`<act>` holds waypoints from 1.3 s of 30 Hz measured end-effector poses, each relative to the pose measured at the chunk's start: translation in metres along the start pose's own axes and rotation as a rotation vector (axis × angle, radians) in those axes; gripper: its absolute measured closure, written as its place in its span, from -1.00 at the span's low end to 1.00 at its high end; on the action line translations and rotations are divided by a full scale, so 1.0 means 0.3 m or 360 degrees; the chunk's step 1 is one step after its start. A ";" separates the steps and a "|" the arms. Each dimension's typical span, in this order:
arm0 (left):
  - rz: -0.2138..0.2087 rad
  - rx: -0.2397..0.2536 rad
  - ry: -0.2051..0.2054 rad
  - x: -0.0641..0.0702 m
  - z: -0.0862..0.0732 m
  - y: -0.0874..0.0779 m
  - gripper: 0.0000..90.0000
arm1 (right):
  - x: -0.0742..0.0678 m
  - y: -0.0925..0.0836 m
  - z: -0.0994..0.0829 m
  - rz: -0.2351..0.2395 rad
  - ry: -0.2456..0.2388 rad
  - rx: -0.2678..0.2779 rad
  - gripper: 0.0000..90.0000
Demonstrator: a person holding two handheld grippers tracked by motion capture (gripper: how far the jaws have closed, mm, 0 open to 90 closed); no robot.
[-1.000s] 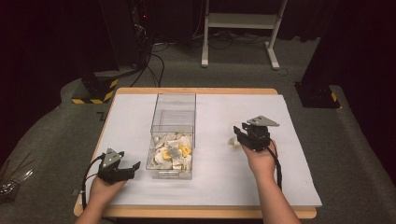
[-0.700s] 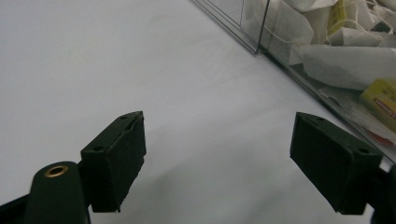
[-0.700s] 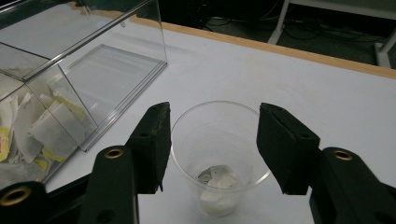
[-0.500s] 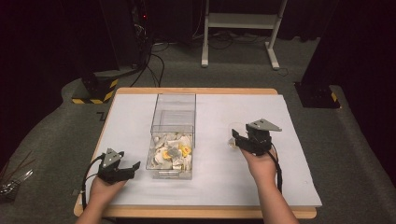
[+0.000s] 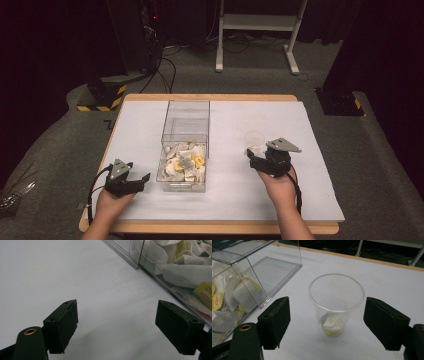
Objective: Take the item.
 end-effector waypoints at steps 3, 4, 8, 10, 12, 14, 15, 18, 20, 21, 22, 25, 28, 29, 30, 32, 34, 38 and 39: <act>0.0001 0.0001 0.0003 0.000 0.000 0.000 -0.58 | -0.011 -0.002 -0.026 0.0003 -0.0001 -0.0016 -0.57; 0.0000 0.0004 0.0000 0.001 0.000 0.000 -0.58 | -0.015 -0.003 -0.034 0.0001 0.0001 -0.0018 -0.58; 0.0000 0.0000 0.0001 0.000 0.000 -0.001 -0.58 | -0.030 -0.006 -0.068 0.0016 -0.0008 -0.0039 -0.58; -0.0002 0.0006 -0.0004 0.001 0.000 -0.002 -0.57 | -0.036 -0.006 -0.086 0.0024 -0.0005 -0.0049 -0.58; -0.0002 0.0005 0.0000 0.001 -0.001 -0.002 -0.57 | -0.043 -0.003 -0.106 0.0027 -0.0016 -0.0063 -0.58; -0.0002 0.0005 -0.0001 0.001 -0.001 -0.002 -0.57 | -0.049 -0.001 -0.129 0.0034 -0.0013 -0.0086 -0.59; -0.0002 0.0006 -0.0001 0.001 -0.001 -0.002 -0.57 | -0.049 -0.001 -0.129 0.0034 -0.0013 -0.0086 -0.59; -0.0001 0.0017 -0.0005 0.003 -0.001 -0.002 -0.56 | -0.055 0.002 -0.161 0.0039 0.0002 -0.0113 -0.59; -0.0003 0.0018 -0.0003 0.004 -0.001 -0.001 -0.56 | -0.064 0.005 -0.192 0.0051 0.0006 -0.0144 -0.60; -0.0003 0.0014 0.0003 0.004 -0.001 -0.001 -0.56 | -0.066 0.006 -0.201 0.0054 0.0003 -0.0156 -0.60; -0.0004 0.0010 0.0010 0.004 -0.001 -0.001 -0.56 | -0.068 0.007 -0.210 0.0057 0.0002 -0.0171 -0.61; 0.0000 0.0017 0.0017 0.005 -0.001 -0.003 -0.56 | -0.074 0.010 -0.232 0.0061 0.0013 -0.0206 -0.61; -0.0001 0.0016 0.0024 0.006 -0.001 -0.002 -0.57 | -0.077 0.013 -0.253 0.0055 0.0004 -0.0228 -0.61; 0.0000 0.0015 0.0027 0.005 -0.001 -0.002 -0.57 | -0.080 0.015 -0.261 0.0062 0.0012 -0.0244 -0.61; 0.0000 0.0015 0.0027 0.005 -0.001 -0.002 -0.57 | -0.080 0.015 -0.261 0.0062 0.0012 -0.0244 -0.61; -0.0002 0.0012 0.0026 0.005 -0.001 -0.002 -0.57 | -0.087 0.025 -0.281 0.0063 -0.0007 -0.0275 -0.62; -0.0005 0.0002 0.0012 0.005 -0.001 0.000 -0.60 | -0.093 0.030 -0.295 0.0072 -0.0020 -0.0293 -0.62; -0.0012 -0.0002 0.0001 0.002 0.001 0.000 -0.60 | -0.096 0.030 -0.301 0.0067 -0.0028 -0.0307 -0.62; -0.0015 0.0008 -0.0006 0.003 0.001 -0.002 -0.60 | -0.096 0.033 -0.304 0.0066 -0.0030 -0.0326 -0.62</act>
Point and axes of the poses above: each handheld gripper's, and its own axes: y roughly forward along the jaws, z roughly out of its top, x roughly to its right, the point moved 7 cm from there along y, roughly forward along the jaws, and after that the axes turned 15 degrees about -y, right-handed, at the moved point
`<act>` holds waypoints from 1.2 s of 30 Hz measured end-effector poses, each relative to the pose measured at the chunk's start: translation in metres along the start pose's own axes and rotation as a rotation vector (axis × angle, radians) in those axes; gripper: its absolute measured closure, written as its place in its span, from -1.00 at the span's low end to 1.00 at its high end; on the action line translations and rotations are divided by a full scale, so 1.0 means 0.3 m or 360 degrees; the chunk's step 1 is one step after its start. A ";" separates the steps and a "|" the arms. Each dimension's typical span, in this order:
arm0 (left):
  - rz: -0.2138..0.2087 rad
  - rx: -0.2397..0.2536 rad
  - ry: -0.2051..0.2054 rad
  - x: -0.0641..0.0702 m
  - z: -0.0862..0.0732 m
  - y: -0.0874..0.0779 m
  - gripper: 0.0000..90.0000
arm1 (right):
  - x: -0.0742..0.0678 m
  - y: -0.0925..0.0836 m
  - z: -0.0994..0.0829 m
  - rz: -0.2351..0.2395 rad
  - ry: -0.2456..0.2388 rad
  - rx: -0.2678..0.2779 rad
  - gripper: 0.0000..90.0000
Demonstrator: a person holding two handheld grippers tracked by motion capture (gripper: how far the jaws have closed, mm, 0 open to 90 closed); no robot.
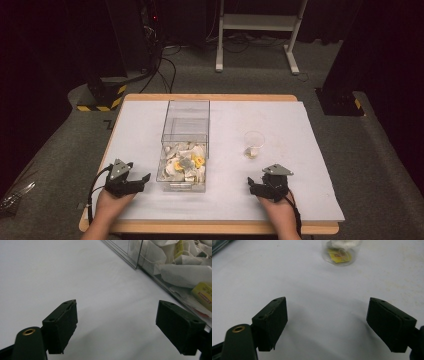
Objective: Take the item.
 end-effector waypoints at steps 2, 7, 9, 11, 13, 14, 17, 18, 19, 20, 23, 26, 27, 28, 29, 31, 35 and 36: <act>-0.0004 0.0005 0.0007 0.000 0.002 -0.004 -0.61 | -0.001 0.002 0.000 -0.0009 0.0002 -0.0007 -0.62; -0.0058 -0.0001 0.0018 0.024 0.011 -0.025 -0.66 | -0.003 0.008 -0.002 -0.0001 0.0009 -0.0041 -0.64; -0.0066 0.0015 0.0031 0.034 0.018 -0.038 -0.66 | -0.003 0.009 -0.002 -0.0004 0.0011 -0.0041 -0.64; -0.0067 0.0024 0.0038 0.041 0.023 -0.049 -0.66 | -0.003 0.009 -0.002 -0.0003 0.0011 -0.0043 -0.64; -0.0079 0.0028 0.0028 0.043 0.028 -0.058 -0.66 | -0.003 0.009 -0.002 -0.0003 0.0011 -0.0043 -0.64; -0.0084 0.0031 0.0031 0.044 0.032 -0.062 -0.66 | -0.003 0.009 -0.002 -0.0004 0.0012 -0.0043 -0.63; -0.0095 0.0048 0.0041 0.053 0.041 -0.077 -0.66 | -0.004 0.009 -0.002 -0.0009 0.0009 -0.0041 -0.63; -0.0095 0.0048 0.0041 0.053 0.041 -0.077 -0.66 | -0.004 0.009 -0.002 -0.0012 0.0008 -0.0040 -0.63; -0.0111 0.0067 0.0036 0.065 0.049 -0.090 -0.66 | -0.004 0.009 -0.002 -0.0011 0.0003 -0.0040 -0.63; -0.0111 0.0067 0.0036 0.065 0.049 -0.090 -0.66 | -0.004 0.009 -0.002 -0.0011 0.0003 -0.0040 -0.63; -0.0133 0.0090 0.0048 0.083 0.059 -0.104 -0.66 | -0.004 0.009 -0.002 -0.0011 0.0002 -0.0039 -0.63; -0.0203 0.0114 0.0031 0.109 0.073 -0.127 -0.66 | -0.004 0.009 -0.002 -0.0015 -0.0002 -0.0039 -0.63; -0.0211 0.0130 0.0036 0.115 0.079 -0.134 -0.66 | -0.004 0.009 -0.002 -0.0018 -0.0002 -0.0040 -0.63; -0.0215 0.0135 0.0046 0.121 0.082 -0.141 -0.66 | -0.005 0.009 -0.002 -0.0021 -0.0002 -0.0038 -0.63; -0.0215 0.0135 0.0046 0.121 0.082 -0.141 -0.66 | -0.005 0.009 -0.002 -0.0021 -0.0002 -0.0038 -0.63; -0.0245 0.0158 0.0048 0.137 0.092 -0.159 -0.66 | -0.005 0.008 -0.002 -0.0023 0.0000 -0.0039 -0.63; -0.0277 0.0191 0.0051 0.159 0.109 -0.171 -0.66 | -0.006 0.008 -0.003 -0.0024 0.0001 -0.0038 -0.63; -0.0288 0.0203 0.0051 0.164 0.113 -0.173 -0.66 | -0.005 0.008 -0.003 -0.0024 0.0001 -0.0038 -0.63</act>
Point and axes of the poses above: each handheld gripper's, and its own axes: y roughly forward along the jaws, z roughly out of its top, x roughly to its right, the point moved 7 cm from there along y, roughly forward along the jaws, and after that the axes turned 15 degrees about -y, right-handed, at the moved point
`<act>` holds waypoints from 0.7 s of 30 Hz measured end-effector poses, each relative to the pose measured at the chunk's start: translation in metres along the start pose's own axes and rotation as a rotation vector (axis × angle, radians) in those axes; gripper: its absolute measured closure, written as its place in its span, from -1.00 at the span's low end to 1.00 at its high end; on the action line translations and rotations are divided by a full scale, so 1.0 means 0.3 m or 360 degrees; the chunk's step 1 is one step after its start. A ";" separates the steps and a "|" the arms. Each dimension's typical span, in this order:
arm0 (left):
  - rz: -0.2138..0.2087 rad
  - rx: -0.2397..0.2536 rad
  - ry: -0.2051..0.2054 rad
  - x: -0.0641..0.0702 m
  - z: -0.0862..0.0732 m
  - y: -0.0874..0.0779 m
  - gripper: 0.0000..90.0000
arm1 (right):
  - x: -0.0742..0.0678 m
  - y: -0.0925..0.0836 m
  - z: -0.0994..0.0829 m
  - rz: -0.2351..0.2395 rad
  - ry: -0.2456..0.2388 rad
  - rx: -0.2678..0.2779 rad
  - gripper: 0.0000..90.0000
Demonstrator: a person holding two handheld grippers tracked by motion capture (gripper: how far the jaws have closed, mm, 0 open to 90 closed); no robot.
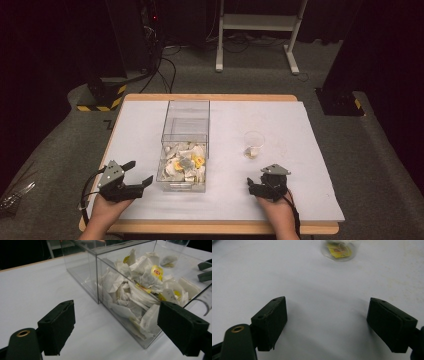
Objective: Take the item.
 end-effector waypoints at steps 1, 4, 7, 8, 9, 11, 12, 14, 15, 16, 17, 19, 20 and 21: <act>0.0000 0.0000 0.0000 0.000 0.000 0.000 -0.66 | 0.000 0.000 0.000 0.0000 0.0000 0.0000 -0.63; -0.0062 0.0024 -0.0023 0.026 0.000 0.002 -0.66 | 0.001 0.001 0.000 0.0005 0.0001 -0.0003 -0.63; -0.0093 0.0015 -0.0005 0.048 -0.006 0.007 -0.67 | 0.002 0.001 0.000 0.0008 0.0000 -0.0002 -0.63; -0.0103 0.0013 0.0004 0.053 -0.010 0.011 -0.67 | 0.002 0.001 0.000 0.0008 -0.0001 -0.0002 -0.63; -0.0111 0.0004 0.0011 0.056 -0.015 0.016 -0.68 | 0.002 0.001 0.000 0.0007 -0.0001 -0.0003 -0.63; -0.0113 -0.0010 0.0018 0.056 -0.021 0.022 -0.68 | 0.002 0.001 0.000 0.0007 0.0000 -0.0003 -0.63; -0.0116 -0.0029 0.0010 0.057 -0.031 0.028 -0.68 | 0.001 0.001 0.000 0.0006 -0.0001 -0.0003 -0.63; -0.0124 -0.0036 0.0013 0.061 -0.037 0.032 -0.68 | 0.001 0.001 0.000 0.0006 0.0000 -0.0003 -0.63; -0.0118 -0.0044 0.0021 0.062 -0.039 0.034 -0.68 | 0.001 0.001 0.000 0.0006 0.0000 -0.0003 -0.63; -0.0116 -0.0047 0.0029 0.063 -0.041 0.036 -0.68 | 0.001 0.001 0.000 0.0006 0.0000 -0.0003 -0.63; -0.0124 -0.0054 0.0024 0.066 -0.043 0.037 -0.69 | 0.001 0.001 0.000 0.0006 0.0000 -0.0003 -0.63; -0.0136 -0.0063 0.0023 0.069 -0.050 0.041 -0.69 | 0.001 0.001 0.000 0.0006 0.0000 -0.0003 -0.63; -0.0147 -0.0074 0.0028 0.070 -0.054 0.043 -0.69 | 0.001 0.001 0.000 0.0006 0.0000 -0.0003 -0.63; -0.0156 -0.0083 0.0027 0.072 -0.059 0.046 -0.69 | 0.001 0.001 0.000 0.0006 0.0003 -0.0004 -0.63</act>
Point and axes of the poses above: each handheld gripper's, and its own axes: y roughly forward along the jaws, z roughly out of its top, x roughly to its right, the point moved 7 cm from there along y, roughly forward along the jaws, and after that the axes turned 15 degrees about -y, right-handed, at the moved point
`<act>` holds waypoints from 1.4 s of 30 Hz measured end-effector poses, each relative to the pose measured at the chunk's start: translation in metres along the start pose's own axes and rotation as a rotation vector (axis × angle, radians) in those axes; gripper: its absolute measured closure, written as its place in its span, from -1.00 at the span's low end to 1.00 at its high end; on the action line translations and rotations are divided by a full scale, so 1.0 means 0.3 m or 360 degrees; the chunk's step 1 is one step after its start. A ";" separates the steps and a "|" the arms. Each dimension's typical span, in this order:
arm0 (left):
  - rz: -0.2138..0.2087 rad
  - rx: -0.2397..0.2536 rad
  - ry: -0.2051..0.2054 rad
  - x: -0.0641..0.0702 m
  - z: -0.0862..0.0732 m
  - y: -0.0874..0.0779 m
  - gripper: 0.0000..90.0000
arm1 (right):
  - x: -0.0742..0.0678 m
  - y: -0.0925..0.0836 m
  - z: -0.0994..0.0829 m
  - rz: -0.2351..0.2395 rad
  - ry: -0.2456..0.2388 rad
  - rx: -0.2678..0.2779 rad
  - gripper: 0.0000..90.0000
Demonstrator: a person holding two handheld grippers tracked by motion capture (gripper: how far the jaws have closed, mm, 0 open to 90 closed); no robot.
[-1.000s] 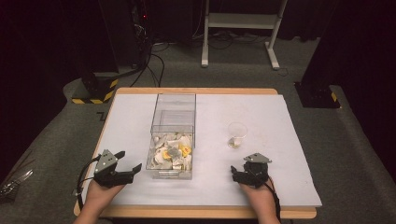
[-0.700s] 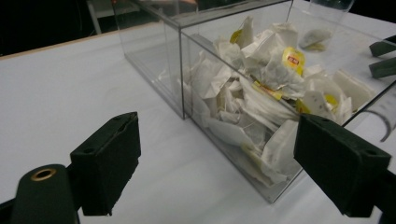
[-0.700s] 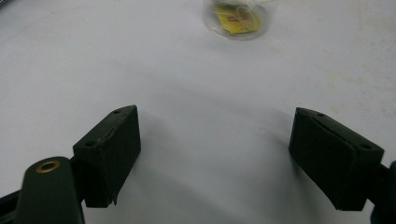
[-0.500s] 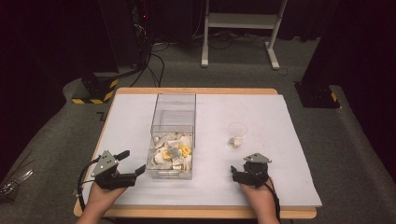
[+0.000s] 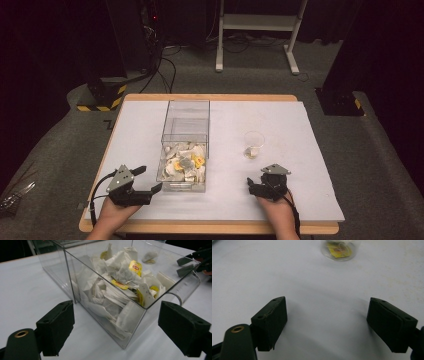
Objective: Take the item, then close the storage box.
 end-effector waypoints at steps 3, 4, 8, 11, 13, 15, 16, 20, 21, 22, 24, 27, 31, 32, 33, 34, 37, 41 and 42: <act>-0.0006 -0.0009 0.0008 0.002 -0.003 0.007 -0.69 | -0.001 0.000 0.000 -0.0005 0.0002 0.0001 -0.63; -0.0014 -0.0009 0.0006 0.004 -0.003 0.011 -0.69 | -0.001 0.000 0.000 -0.0004 0.0004 0.0001 -0.63; -0.0034 -0.0039 0.0025 0.012 -0.013 0.024 -0.69 | -0.001 0.000 0.000 -0.0006 0.0001 0.0002 -0.62; -0.0039 -0.0069 0.0027 0.012 -0.023 0.034 -0.69 | -0.001 0.000 0.000 -0.0005 0.0002 0.0001 -0.63; -0.0050 -0.0091 0.0030 0.010 -0.031 0.045 -0.67 | -0.001 0.000 0.000 -0.0006 0.0001 0.0002 -0.62; -0.0053 -0.0098 0.0022 0.011 -0.035 0.048 -0.67 | -0.001 -0.001 0.000 -0.0007 0.0001 0.0003 -0.62; -0.0047 -0.0111 0.0031 0.011 -0.041 0.054 -0.67 | -0.001 -0.001 0.000 -0.0007 0.0000 0.0003 -0.62; -0.0041 -0.0117 0.0032 0.011 -0.048 0.060 -0.66 | -0.001 -0.001 0.000 -0.0006 0.0001 0.0003 -0.62; -0.0044 -0.0123 0.0033 0.012 -0.052 0.064 -0.63 | -0.001 0.000 0.000 -0.0006 0.0001 0.0003 -0.62; -0.0050 -0.0126 0.0037 0.014 -0.055 0.066 -0.60 | -0.001 0.000 0.000 -0.0006 0.0001 0.0003 -0.62; -0.0039 -0.0124 0.0046 0.016 -0.058 0.070 -0.55 | -0.001 0.000 0.000 -0.0006 0.0001 0.0003 -0.62; -0.0037 -0.0122 0.0040 0.019 -0.063 0.077 -0.50 | -0.001 0.000 0.000 -0.0005 0.0001 0.0002 -0.62; -0.0021 -0.0127 0.0057 0.029 -0.072 0.090 -0.48 | -0.001 0.000 0.000 -0.0005 0.0002 0.0002 -0.62; -0.0014 -0.0130 0.0073 0.029 -0.074 0.093 -0.48 | -0.001 0.000 0.000 -0.0005 0.0002 0.0002 -0.62; -0.0010 -0.0130 0.0076 0.031 -0.076 0.096 -0.48 | -0.001 0.000 0.000 -0.0004 0.0003 0.0001 -0.62; -0.0007 -0.0130 0.0076 0.034 -0.078 0.099 -0.47 | -0.001 0.000 0.000 -0.0004 0.0004 0.0001 -0.62; 0.0020 -0.0121 0.0088 0.038 -0.080 0.104 -0.47 | 0.000 0.000 0.000 0.0001 0.0000 0.0000 -0.62; 0.0034 -0.0092 0.0086 0.040 -0.076 0.108 -0.45 | -0.001 0.000 0.000 -0.0003 0.0004 0.0001 -0.62; 0.0033 -0.0088 0.0095 0.043 -0.075 0.110 -0.45 | -0.001 0.000 0.000 -0.0004 0.0004 0.0001 -0.62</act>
Point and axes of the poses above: each handheld gripper's, and its own axes: y roughly forward along the jaws, z roughly out of its top, x roughly to its right, the point moved 7 cm from there along y, roughly forward along the jaws, and after that the axes turned 15 degrees about -y, right-handed, at the moved point
